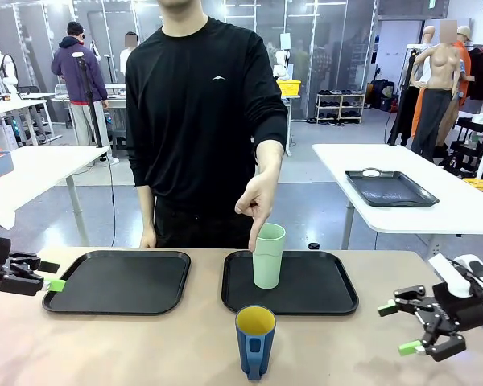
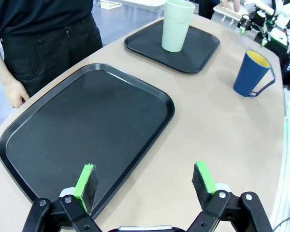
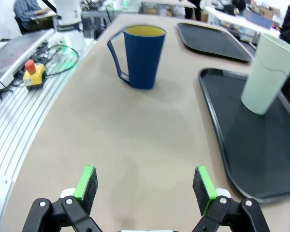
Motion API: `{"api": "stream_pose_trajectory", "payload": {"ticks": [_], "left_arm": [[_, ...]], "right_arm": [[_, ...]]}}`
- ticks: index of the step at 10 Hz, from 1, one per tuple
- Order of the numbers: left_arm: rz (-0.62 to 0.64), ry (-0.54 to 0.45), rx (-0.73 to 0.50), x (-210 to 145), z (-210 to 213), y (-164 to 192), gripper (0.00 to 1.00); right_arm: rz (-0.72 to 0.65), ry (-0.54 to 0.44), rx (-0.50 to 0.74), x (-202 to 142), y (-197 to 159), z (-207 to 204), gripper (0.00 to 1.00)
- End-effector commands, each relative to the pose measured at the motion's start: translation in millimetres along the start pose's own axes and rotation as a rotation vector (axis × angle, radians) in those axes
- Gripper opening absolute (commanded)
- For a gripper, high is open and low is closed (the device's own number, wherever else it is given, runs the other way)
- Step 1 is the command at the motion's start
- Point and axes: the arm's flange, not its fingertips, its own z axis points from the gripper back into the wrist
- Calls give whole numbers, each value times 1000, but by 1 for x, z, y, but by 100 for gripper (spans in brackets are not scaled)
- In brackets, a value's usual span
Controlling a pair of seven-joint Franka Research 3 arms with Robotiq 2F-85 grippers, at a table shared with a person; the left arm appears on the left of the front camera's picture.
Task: Sort and store the cups by type.
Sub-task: Pick up the Handle plastic cup and place it into the empty Flat Tray.
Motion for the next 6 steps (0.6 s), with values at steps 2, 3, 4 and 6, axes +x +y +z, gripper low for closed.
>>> {"api": "stream_pose_trajectory", "payload": {"ticks": [2,3,4,6], "left_arm": [[-20,-21,12,-2,-3,1,100],[-20,-21,12,-2,-3,1,100],[-20,-21,12,-2,-3,1,100],[-20,-21,12,-2,-3,1,100]], "right_arm": [[54,-105,83,0,-8,-50,100],[61,-114,105,3,-10,-70,100],[67,-126,114,6,-12,-88,100],[70,-144,133,10,-15,-119,100]]}}
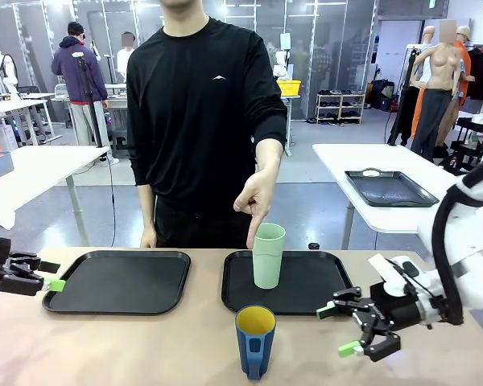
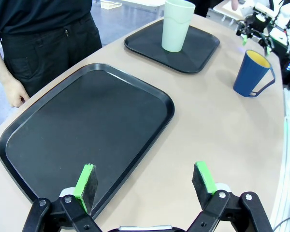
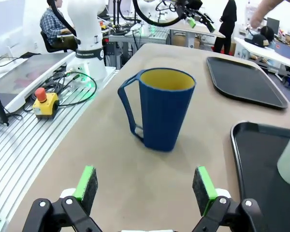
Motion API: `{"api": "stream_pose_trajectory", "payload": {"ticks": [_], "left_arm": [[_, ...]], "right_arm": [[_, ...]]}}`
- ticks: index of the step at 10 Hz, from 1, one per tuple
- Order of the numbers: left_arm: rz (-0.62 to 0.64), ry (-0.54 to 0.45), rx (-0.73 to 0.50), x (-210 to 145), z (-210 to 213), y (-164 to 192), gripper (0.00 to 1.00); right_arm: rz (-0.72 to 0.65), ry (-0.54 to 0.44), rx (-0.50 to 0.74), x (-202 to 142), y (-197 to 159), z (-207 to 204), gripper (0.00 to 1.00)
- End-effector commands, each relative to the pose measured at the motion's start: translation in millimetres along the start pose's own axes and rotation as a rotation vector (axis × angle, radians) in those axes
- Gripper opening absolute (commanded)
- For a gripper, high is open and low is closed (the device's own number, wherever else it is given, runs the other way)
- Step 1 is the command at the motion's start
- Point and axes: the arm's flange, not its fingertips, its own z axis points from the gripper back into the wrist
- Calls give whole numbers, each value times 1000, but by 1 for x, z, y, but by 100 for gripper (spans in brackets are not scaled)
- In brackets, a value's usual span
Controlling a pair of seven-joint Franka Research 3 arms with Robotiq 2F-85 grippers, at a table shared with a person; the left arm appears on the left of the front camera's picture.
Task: Sort and store the cups by type.
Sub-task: Pick up the Handle plastic cup and place it into the empty Flat Tray.
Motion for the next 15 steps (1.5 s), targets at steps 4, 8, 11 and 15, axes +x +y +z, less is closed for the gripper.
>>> {"api": "stream_pose_trajectory", "payload": {"ticks": [4,8,11,15], "left_arm": [[-20,-21,12,-2,-3,1,100],[-20,-21,12,-2,-3,1,100],[-20,-21,12,-2,-3,1,100],[-20,-21,12,-2,-3,1,100]], "right_arm": [[36,-7,14,-23,-12,-56,100],[54,-20,16,-18,-22,-90,100],[40,-12,18,-15,-29,-109,100],[33,-29,29,-13,-32,-126,100]]}}
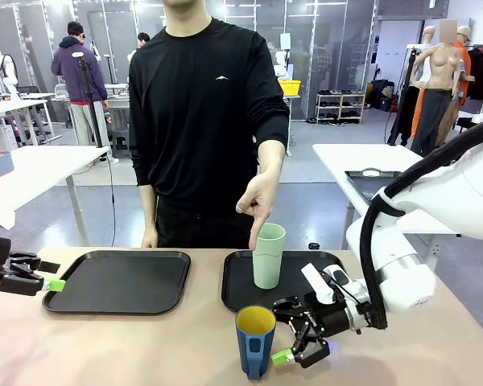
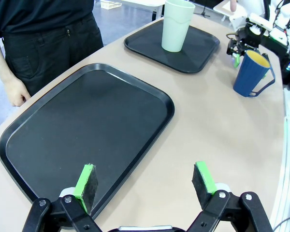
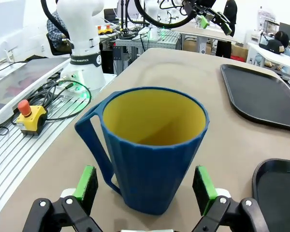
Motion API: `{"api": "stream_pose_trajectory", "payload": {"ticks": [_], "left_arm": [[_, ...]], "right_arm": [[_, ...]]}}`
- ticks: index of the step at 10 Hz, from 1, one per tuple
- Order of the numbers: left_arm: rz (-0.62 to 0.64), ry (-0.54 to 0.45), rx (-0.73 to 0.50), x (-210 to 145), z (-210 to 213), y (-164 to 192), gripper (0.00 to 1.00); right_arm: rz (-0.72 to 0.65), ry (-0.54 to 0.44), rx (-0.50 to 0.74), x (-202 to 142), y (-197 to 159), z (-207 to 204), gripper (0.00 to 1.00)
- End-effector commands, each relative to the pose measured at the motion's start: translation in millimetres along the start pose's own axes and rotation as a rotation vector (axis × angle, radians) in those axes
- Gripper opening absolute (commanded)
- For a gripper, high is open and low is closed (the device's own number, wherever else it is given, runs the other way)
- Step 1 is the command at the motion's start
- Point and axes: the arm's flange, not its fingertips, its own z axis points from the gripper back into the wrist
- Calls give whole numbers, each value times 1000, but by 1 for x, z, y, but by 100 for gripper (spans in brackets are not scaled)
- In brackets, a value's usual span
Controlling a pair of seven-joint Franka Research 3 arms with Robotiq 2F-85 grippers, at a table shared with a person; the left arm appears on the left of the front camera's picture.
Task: Sort and store the cups by type.
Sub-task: Pick up the Handle plastic cup and place it into the empty Flat Tray.
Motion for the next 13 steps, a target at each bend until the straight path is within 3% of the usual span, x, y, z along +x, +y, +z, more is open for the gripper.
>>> {"api": "stream_pose_trajectory", "payload": {"ticks": [1,8,9,10,11,12,13], "left_arm": [[-20,-21,12,-2,-3,1,100],[-20,-21,12,-2,-3,1,100],[-20,-21,12,-2,-3,1,100],[-20,-21,12,-2,-3,1,100],[-20,-21,12,-2,-3,1,100],[-20,-21,12,-2,-3,1,100],[-20,-21,12,-2,-3,1,100]], "right_arm": [[34,-12,-28,-15,-2,-15,100],[30,-59,-10,-14,-7,-37,100],[26,-121,8,-14,-5,-36,84],[25,-135,29,-15,-5,-36,83],[18,-130,22,-15,-4,-34,67],[9,-141,6,-16,-4,-34,65],[7,-141,11,-15,-4,-33,49]]}}
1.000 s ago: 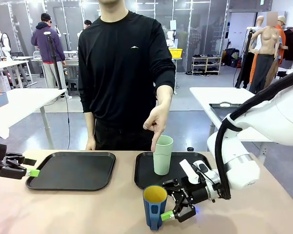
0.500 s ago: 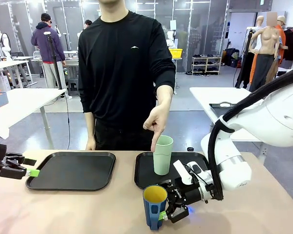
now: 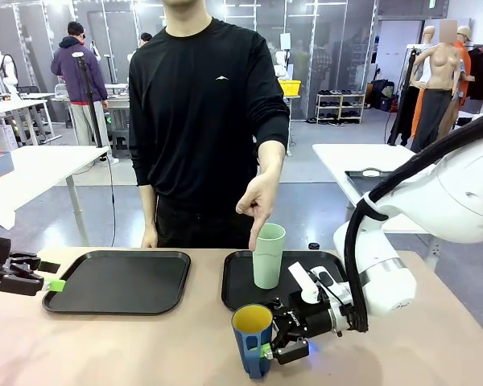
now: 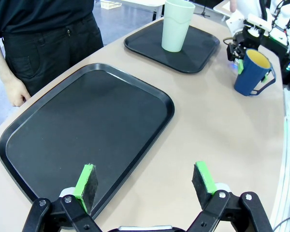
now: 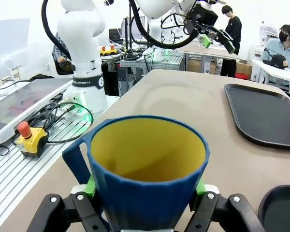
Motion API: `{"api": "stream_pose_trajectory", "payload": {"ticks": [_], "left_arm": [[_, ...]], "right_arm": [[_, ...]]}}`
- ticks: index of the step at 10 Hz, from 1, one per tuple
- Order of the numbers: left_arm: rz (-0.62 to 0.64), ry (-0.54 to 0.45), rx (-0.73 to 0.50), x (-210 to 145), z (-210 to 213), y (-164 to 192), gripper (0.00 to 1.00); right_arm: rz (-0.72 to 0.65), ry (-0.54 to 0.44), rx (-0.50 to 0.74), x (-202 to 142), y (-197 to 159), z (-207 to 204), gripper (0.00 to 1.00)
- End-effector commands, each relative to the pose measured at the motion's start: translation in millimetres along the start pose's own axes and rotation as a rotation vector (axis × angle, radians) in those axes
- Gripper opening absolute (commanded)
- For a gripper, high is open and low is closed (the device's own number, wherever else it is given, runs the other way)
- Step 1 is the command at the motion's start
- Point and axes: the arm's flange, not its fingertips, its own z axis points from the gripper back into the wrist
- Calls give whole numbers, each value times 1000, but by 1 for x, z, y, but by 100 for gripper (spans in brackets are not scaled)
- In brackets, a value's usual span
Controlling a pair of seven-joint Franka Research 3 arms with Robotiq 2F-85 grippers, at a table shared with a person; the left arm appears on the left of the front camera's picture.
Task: Sort and store the cups by type.
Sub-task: Pick up the Handle plastic cup and place it into the empty Flat Tray.
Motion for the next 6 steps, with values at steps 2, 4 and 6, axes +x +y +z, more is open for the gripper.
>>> {"api": "stream_pose_trajectory", "payload": {"ticks": [2,4,6], "left_arm": [[-20,-21,12,-2,-3,1,100],[-20,-21,12,-2,-3,1,100],[-20,-21,12,-2,-3,1,100]], "right_arm": [[17,16,-24,-15,7,-6,41],[55,-13,-41,1,9,-20,41],[81,-24,-93,25,1,-41,41]]}}
